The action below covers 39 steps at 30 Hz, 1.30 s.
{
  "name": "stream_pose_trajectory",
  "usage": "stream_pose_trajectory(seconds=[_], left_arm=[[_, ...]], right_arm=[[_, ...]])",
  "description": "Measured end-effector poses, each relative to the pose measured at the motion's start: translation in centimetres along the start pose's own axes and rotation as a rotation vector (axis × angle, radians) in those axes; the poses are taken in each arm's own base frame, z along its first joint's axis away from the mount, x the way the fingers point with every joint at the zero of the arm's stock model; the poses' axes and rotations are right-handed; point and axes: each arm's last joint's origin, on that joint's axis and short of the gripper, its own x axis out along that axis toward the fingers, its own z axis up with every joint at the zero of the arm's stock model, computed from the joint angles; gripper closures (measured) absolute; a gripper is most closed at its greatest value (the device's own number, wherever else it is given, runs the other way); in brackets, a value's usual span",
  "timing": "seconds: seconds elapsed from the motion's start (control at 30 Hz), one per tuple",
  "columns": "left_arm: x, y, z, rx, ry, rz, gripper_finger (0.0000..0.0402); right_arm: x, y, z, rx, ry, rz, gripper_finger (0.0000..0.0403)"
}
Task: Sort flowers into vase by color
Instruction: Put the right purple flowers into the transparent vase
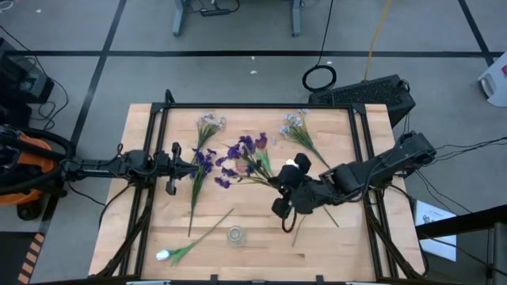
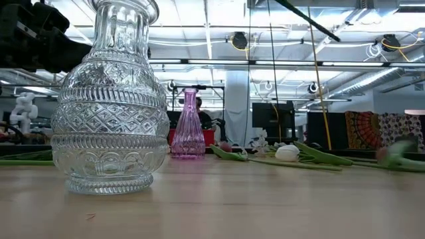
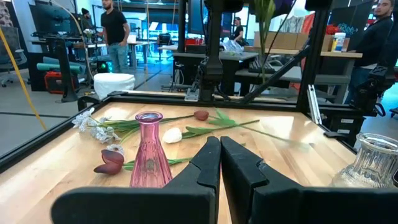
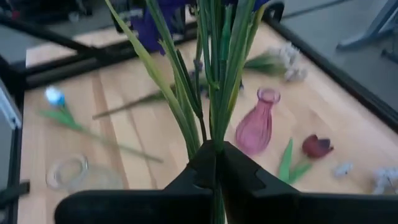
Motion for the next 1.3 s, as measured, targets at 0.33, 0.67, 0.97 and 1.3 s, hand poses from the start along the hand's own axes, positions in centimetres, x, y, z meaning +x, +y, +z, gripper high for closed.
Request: stream_pose_trajectory(seconds=[0.33,0.67,0.97,1.3], left_arm=[[0.0,0.0,0.0,0.000,0.001,0.000,0.0381],[0.0,0.0,0.0,0.000,0.001,0.000,0.0381],[0.0,0.0,0.0,0.000,0.001,0.000,0.0381],[0.0,0.0,0.0,0.000,0.001,0.000,0.0381]], right_arm=[[3.4,5.6,-0.6,0.198,-0.308,0.160,0.0401],[6.9,9.8,-1.6,0.273,-0.602,0.270,0.0401],[7.4,11.1,-3.9,0.265,-0.576,0.193,0.0401],[8.4,11.3,-5.2,0.181,-0.523,0.166,0.0401]])
